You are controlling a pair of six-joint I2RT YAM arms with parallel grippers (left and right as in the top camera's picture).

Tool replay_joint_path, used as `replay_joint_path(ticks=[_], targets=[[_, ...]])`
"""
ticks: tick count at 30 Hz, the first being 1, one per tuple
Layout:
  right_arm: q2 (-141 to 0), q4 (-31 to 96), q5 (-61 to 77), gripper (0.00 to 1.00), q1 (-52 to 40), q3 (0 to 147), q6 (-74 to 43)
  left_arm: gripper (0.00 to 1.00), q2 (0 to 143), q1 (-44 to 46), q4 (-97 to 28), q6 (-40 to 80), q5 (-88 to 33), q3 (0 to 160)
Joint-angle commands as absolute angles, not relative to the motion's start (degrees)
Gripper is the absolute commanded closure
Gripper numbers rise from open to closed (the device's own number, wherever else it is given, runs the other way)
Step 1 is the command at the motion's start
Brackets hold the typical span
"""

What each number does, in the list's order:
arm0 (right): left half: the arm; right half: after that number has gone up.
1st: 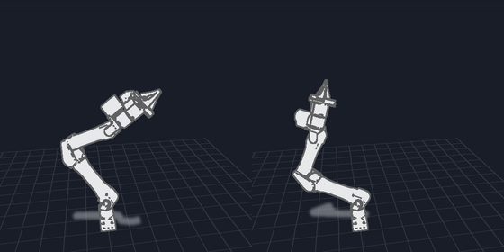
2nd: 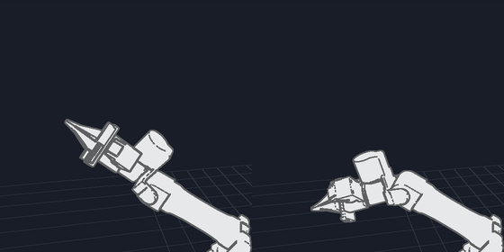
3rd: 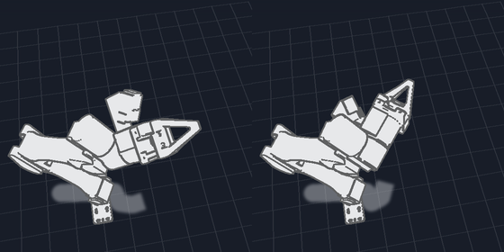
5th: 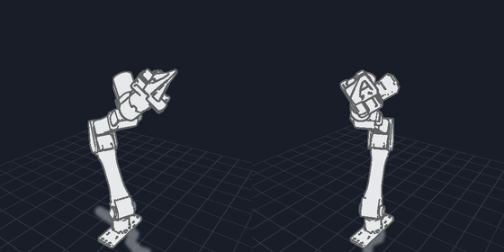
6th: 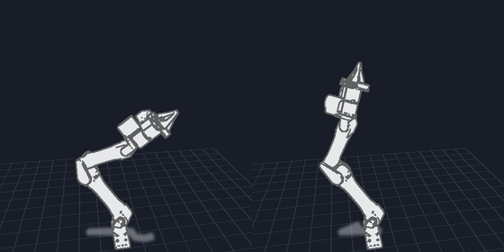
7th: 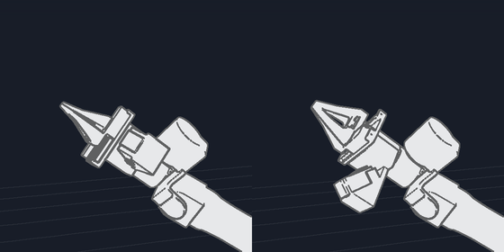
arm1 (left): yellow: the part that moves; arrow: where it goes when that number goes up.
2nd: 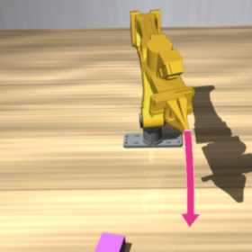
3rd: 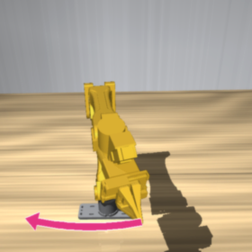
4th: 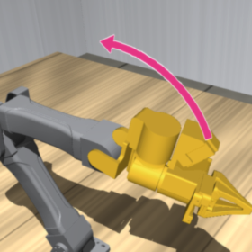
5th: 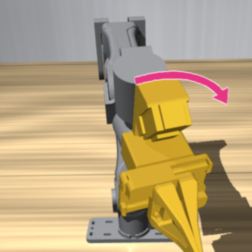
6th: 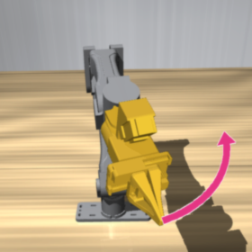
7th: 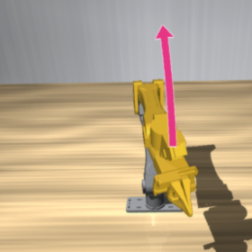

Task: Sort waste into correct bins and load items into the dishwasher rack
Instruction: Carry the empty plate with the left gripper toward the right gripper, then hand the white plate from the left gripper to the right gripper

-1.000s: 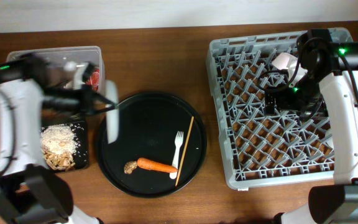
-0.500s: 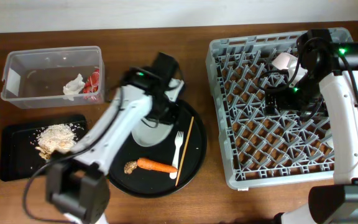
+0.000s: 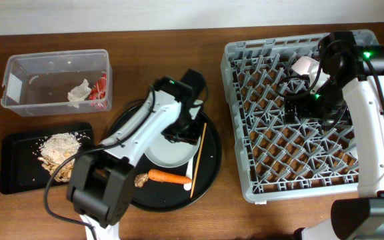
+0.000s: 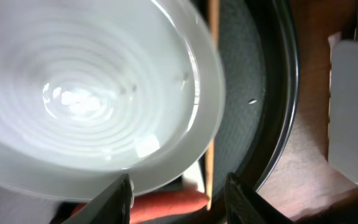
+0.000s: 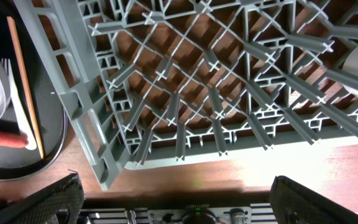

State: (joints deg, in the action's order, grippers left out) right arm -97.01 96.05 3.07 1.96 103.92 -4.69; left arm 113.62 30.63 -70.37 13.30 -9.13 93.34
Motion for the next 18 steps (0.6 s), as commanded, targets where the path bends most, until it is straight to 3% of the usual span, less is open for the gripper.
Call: replay_joint_path(ticks=[1, 4, 8, 14, 18], targets=[[-97.06, 96.20, 3.25, 0.01, 2.31, 104.05, -4.84, 0.52, 109.69, 25.10, -75.83, 13.23, -5.52, 100.47], [-97.06, 95.13, 6.15, 0.01, 2.26, 104.05, -4.36, 0.51, 103.92, 19.03, -79.99, 13.23, -4.03, 102.59], [-97.06, 91.77, 14.09, 0.01, 0.45, 104.05, -1.87, 0.39, 96.23, 8.82, -83.22, 13.26, -4.08, 102.59], [-98.10, 80.82, 15.99, 0.01, -14.59, 104.05, -1.98, 0.19, 89.38, -7.49, -86.24, 13.26, -4.08, 102.59], [-102.15, 77.78, 11.16, 0.02, -23.14, 104.05, -6.04, 0.14, 89.32, -11.40, -86.72, 13.26, -4.25, 102.24]])
